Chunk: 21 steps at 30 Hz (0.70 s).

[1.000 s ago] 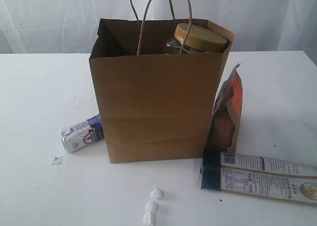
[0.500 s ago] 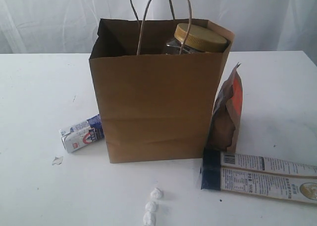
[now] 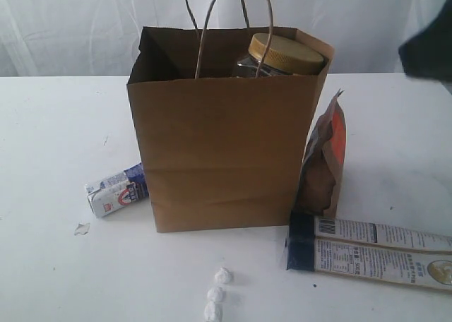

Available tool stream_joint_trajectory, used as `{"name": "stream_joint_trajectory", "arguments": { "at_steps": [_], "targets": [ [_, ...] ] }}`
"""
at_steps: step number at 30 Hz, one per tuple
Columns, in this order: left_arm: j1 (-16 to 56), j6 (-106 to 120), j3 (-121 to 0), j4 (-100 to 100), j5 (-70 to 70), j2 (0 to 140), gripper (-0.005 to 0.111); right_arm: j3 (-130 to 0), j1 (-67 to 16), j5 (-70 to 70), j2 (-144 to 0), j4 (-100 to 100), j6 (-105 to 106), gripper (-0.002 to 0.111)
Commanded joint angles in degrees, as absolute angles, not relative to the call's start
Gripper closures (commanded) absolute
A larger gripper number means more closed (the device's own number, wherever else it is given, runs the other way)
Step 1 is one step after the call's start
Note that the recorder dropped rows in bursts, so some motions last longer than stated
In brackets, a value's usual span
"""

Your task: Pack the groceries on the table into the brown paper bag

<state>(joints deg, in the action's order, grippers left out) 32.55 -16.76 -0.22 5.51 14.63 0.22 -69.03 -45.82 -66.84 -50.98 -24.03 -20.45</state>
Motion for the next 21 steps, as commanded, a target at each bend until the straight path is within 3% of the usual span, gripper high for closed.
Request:
{"name": "stream_joint_trajectory", "arguments": {
  "at_steps": [1, 3, 12, 21],
  "targets": [
    [32.7, -16.5, 0.0, 5.2, 14.6, 0.0, 0.107, -58.6, -45.6, -60.7, -49.6, -16.8, -20.7, 0.020],
    [32.7, -16.5, 0.0, 5.2, 14.6, 0.0, 0.107, -54.1, -45.6, -56.9, -50.1, -16.8, -21.5, 0.020],
    [32.7, -16.5, 0.0, 5.2, 14.6, 0.0, 0.107, -41.2, -45.6, -43.7, -52.7, -45.6, -62.6, 0.020],
    [32.7, -16.5, 0.0, 5.2, 14.6, 0.0, 0.107, -39.1, -45.6, -37.1, -58.5, -46.9, -65.4, 0.020]
  ]
}}
